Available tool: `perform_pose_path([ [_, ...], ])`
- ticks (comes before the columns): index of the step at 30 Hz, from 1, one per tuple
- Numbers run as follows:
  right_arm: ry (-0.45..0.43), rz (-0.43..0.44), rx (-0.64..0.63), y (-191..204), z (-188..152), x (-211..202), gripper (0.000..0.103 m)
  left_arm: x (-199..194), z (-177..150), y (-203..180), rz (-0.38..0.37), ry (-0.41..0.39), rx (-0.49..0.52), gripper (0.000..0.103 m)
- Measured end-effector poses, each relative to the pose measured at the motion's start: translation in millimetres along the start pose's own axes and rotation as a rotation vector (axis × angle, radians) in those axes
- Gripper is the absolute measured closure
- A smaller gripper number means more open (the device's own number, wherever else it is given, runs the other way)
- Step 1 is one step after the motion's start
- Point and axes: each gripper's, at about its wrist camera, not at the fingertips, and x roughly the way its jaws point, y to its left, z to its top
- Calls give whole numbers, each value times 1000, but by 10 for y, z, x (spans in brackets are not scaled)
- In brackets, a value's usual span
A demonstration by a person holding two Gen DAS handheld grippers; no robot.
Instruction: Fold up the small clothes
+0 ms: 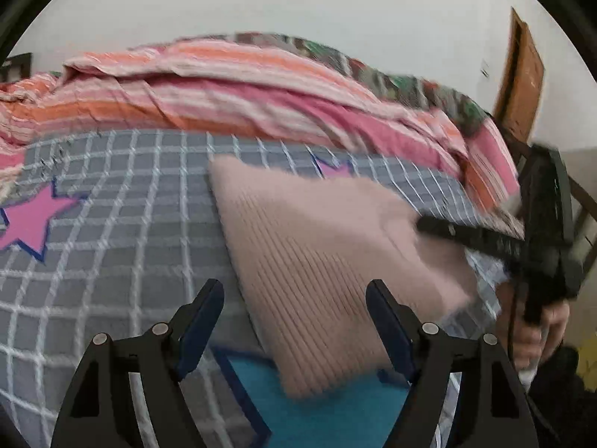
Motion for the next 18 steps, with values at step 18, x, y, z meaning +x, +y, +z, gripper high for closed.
perform_pose_path([
  [18,51,14,68,-139,155,361,90,613,418,115,152,61,9,25],
])
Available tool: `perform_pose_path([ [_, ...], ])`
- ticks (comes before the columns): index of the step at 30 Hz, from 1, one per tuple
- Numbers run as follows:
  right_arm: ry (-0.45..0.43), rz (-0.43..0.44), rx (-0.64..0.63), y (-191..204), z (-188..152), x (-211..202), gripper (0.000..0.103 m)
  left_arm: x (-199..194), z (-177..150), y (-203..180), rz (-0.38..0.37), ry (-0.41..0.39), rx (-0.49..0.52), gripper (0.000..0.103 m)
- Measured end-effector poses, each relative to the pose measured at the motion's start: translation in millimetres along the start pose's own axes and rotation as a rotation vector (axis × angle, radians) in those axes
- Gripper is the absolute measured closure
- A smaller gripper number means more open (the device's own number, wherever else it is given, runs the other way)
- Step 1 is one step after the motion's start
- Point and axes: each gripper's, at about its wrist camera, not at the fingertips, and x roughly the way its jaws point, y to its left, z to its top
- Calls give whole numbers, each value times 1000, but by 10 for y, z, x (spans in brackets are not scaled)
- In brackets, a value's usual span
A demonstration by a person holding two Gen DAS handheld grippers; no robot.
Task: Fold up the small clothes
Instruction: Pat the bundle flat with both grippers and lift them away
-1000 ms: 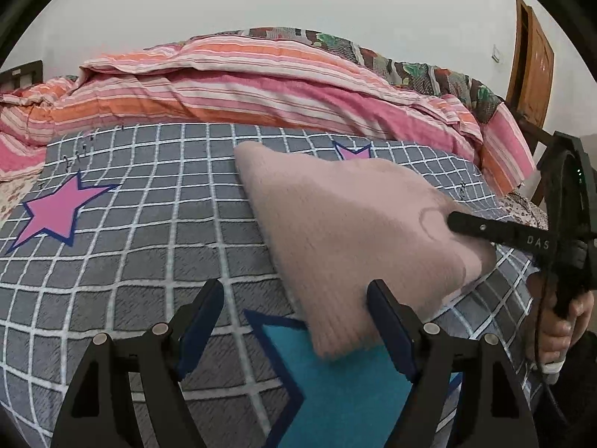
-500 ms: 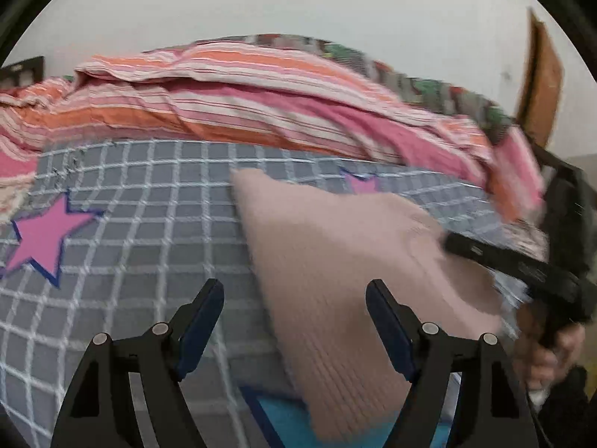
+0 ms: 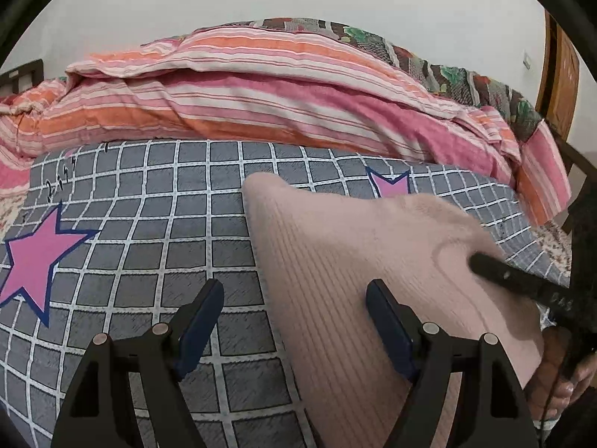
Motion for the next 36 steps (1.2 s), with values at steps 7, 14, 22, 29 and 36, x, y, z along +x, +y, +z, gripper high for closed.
perform_pose_path([
  [7,26,-40,-21,19,-31,37,86,62,-57,21,7,24,-30,24],
  [14,20,-79,-63,56,-119,-99,76,-31,-167,-35,29,26,-22,23],
  [22,17,-138,-112,135,-188,-125,82,-119,-239,-42,28,27,-69,23],
  [29,4,-135,-113,161,-370,-346,81,-259,-370,-83,34,20,-77,23],
  [36,25,-146,-88,137,-480,-399,80,-398,-598,-145,14,47,-57,23],
])
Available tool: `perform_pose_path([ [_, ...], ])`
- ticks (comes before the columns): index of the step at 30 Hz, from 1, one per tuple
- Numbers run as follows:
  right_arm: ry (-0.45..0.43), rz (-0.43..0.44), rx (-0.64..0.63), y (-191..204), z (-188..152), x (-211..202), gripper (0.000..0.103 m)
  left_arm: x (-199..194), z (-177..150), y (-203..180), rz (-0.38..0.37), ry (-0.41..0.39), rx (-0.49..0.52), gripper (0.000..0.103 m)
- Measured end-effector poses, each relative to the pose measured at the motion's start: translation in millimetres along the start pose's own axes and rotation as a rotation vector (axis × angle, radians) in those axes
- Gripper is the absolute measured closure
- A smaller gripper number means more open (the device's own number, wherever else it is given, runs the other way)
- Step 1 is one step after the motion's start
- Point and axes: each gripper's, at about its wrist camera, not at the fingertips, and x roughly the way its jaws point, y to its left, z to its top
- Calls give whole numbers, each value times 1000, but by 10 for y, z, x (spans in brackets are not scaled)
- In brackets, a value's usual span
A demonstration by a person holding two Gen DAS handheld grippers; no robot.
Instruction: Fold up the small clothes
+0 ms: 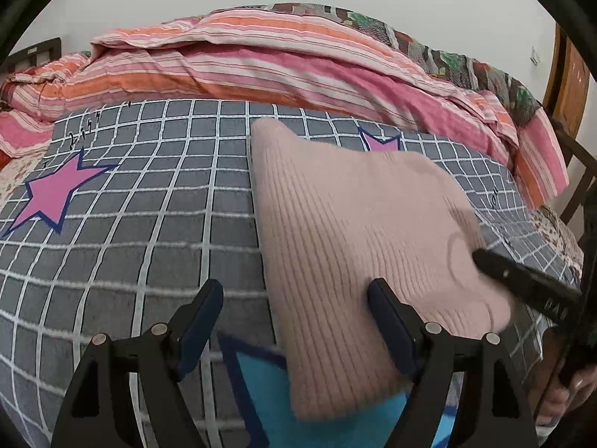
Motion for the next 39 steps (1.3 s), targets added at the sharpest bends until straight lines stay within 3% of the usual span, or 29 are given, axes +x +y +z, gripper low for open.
perform_pose_path([
  [8,0,-9,20,-23,-207,-176,80,-178,-194,91,-39,6,-13,23],
  [21,10,-122,20,165,16,-769,67,-766,194,-111,18,-8,-53,25],
  [28,-13,-140,-2,352,175,-1234,45,-1229,359,-369,98,-45,-8,25],
  [32,-31,-150,-21,430,138,-1433,16,-1425,311,-442,110,-54,-12,20],
  [35,-53,-179,-52,485,58,-1577,9,-1550,253,-501,124,-56,-4,19],
  [39,-56,-209,-60,502,-28,-1714,8,-1706,200,-549,139,-61,-1,17],
])
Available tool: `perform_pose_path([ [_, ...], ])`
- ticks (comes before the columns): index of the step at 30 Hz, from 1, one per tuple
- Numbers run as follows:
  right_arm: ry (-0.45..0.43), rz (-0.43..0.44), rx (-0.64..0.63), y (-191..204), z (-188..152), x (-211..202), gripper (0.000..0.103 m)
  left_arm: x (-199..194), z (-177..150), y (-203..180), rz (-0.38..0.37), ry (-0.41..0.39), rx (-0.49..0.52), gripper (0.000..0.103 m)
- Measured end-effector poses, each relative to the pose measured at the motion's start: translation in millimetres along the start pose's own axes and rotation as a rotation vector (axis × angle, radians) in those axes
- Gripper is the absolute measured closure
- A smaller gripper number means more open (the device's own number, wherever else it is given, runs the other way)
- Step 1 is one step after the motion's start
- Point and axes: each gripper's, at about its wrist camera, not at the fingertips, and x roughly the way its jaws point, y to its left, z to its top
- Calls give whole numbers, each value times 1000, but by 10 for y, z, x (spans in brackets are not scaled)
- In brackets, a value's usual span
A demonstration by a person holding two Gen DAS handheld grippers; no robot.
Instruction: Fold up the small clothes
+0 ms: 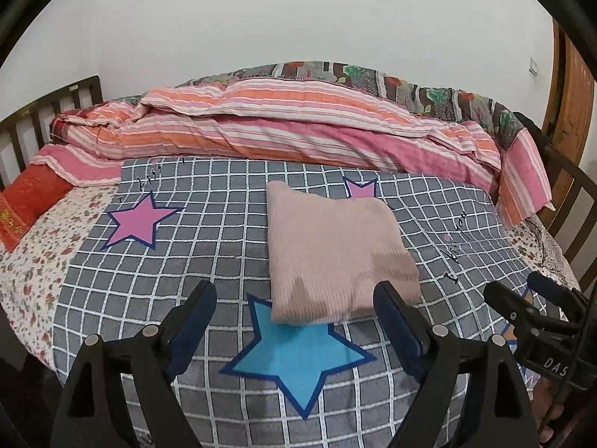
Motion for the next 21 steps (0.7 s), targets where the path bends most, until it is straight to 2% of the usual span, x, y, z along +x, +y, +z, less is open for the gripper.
perform_pose_path([
  [8,-23,0,-7,-7,-124,-283,7,-283,-86,12,9,-24,9,17],
  [21,-26,-18,6,-57,-212,-358,7,-393,-159,-3,20,-28,22,17],
])
